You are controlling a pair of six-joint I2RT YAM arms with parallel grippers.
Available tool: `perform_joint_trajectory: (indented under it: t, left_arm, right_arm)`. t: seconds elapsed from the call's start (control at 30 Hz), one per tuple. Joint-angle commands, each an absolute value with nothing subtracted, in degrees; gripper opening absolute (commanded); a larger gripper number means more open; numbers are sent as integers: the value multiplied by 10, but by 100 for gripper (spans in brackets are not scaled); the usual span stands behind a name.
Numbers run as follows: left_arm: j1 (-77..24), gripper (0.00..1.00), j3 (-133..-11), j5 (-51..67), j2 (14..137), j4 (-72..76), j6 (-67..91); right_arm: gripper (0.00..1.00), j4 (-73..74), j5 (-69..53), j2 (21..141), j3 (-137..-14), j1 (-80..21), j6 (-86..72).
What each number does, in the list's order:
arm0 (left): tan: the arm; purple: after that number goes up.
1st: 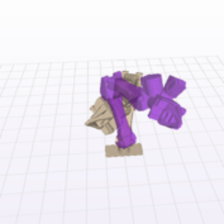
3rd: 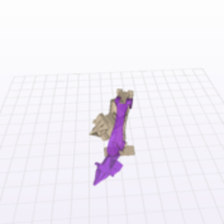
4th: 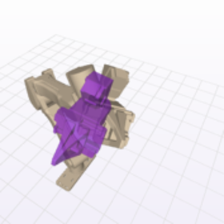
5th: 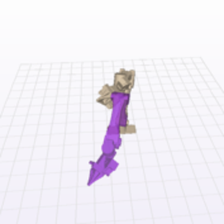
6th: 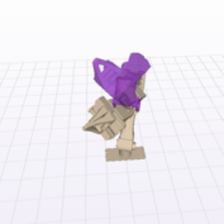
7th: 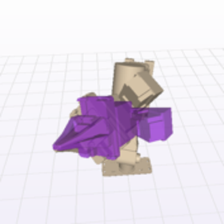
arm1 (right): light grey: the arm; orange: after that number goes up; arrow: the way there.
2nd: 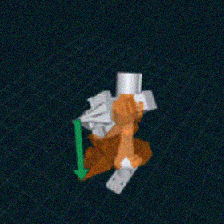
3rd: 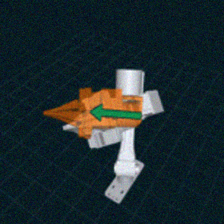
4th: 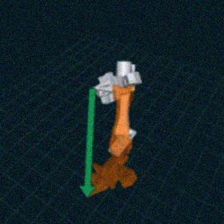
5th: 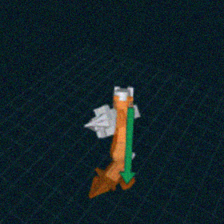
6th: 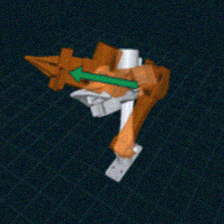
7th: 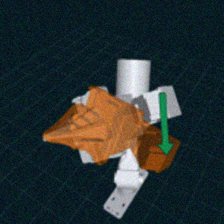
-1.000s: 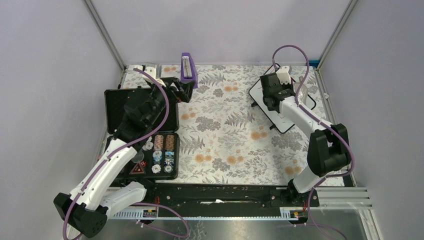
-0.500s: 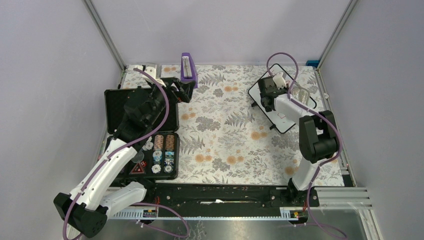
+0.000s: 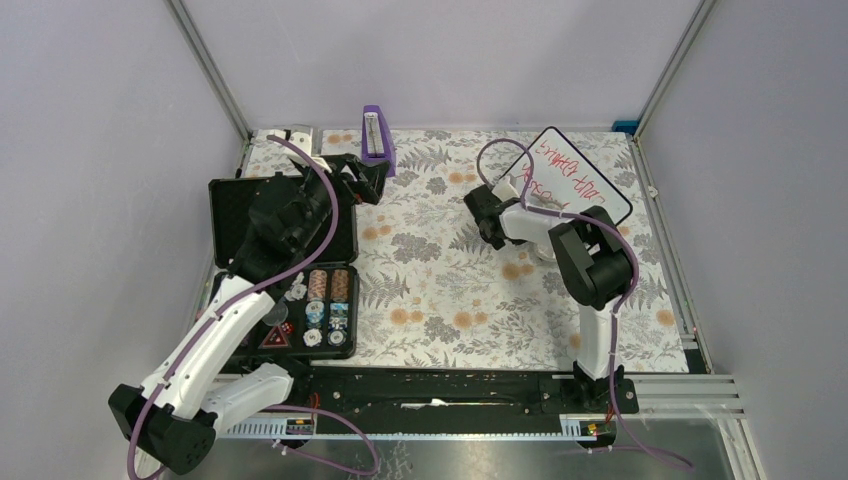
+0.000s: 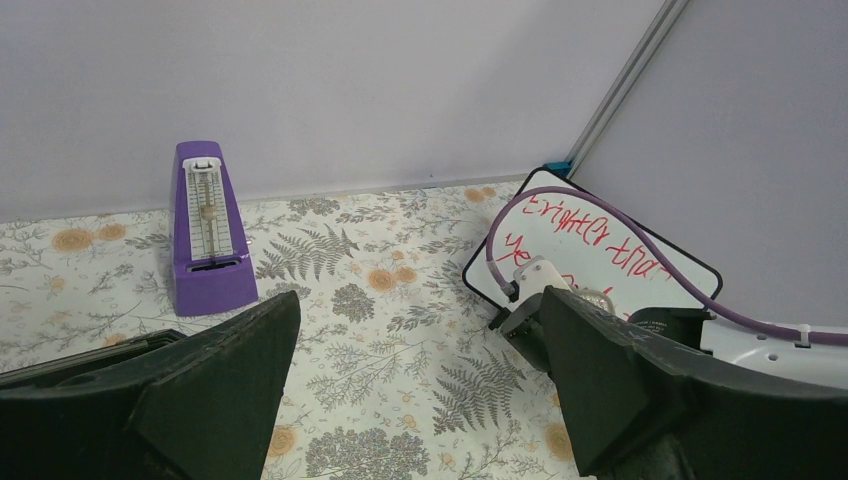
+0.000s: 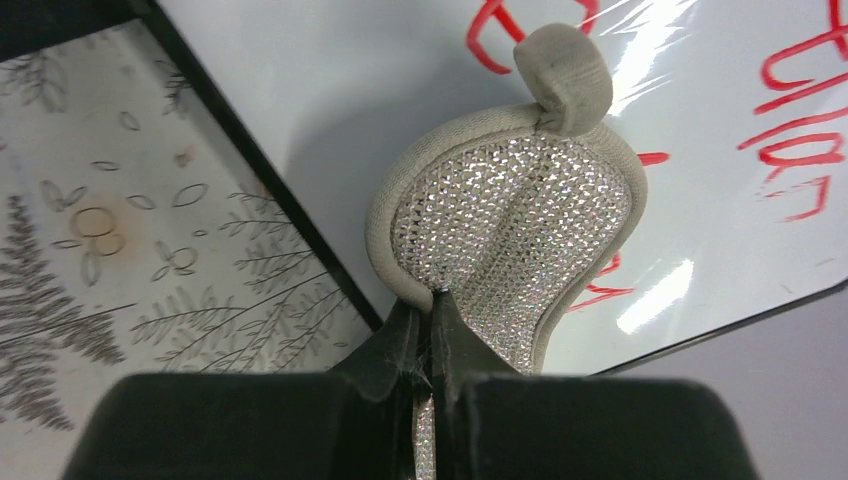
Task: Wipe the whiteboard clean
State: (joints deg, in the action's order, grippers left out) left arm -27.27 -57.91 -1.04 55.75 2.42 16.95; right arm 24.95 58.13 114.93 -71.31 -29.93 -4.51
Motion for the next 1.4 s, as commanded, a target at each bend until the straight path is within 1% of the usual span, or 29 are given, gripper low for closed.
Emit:
perform_joint_trajectory:
  t: [0.0, 0.07, 0.23, 0.4, 0.53, 0.6, 0.77, 0.87, 0.93, 1.0, 1.17, 1.27, 1.37]
  left_arm:
    - [-269, 99, -592, -4, 558, 39, 174]
    - [-269, 99, -593, -3, 559, 39, 175]
    - [-261, 99, -594, 11, 561, 40, 182]
    - [-255, 99, -593, 17, 561, 40, 186]
    - [-255, 99, -594, 20, 562, 42, 187]
    - [-254, 99, -594, 23, 562, 42, 189]
    - [-252, 99, -592, 23, 562, 44, 191]
    - [-251, 99, -592, 24, 564, 44, 192]
    - [-250, 99, -592, 26, 564, 44, 193]
    - [-249, 99, -592, 26, 564, 44, 193]
    - [-249, 99, -592, 24, 567, 44, 192]
    - [-249, 99, -593, 28, 566, 44, 193]
    - [-249, 99, -593, 29, 564, 44, 193]
  right_arm:
    - [0, 264, 497, 1120, -733, -301, -101]
    - [0, 272, 510, 1086, -734, -301, -99]
    - [0, 276, 616, 1022, -748, -290, -61]
    - [0, 289, 650, 1015, -754, -225, -53]
    - [0, 280, 694, 1036, -729, -207, -45]
    - [0, 281, 693, 1056, -718, -207, -51]
    - [0, 350, 665, 1127, -722, -224, -128]
    - [0, 329, 634, 1149, -706, -263, -129]
    - [0, 298, 583, 1152, -698, -289, -115]
    - [0, 280, 530, 1147, -697, -311, -114]
    - [0, 277, 497, 1110, -705, -328, -109]
    - [0, 276, 509, 1061, -702, -328, -98]
    - [0, 276, 555, 1010, -699, -316, -86]
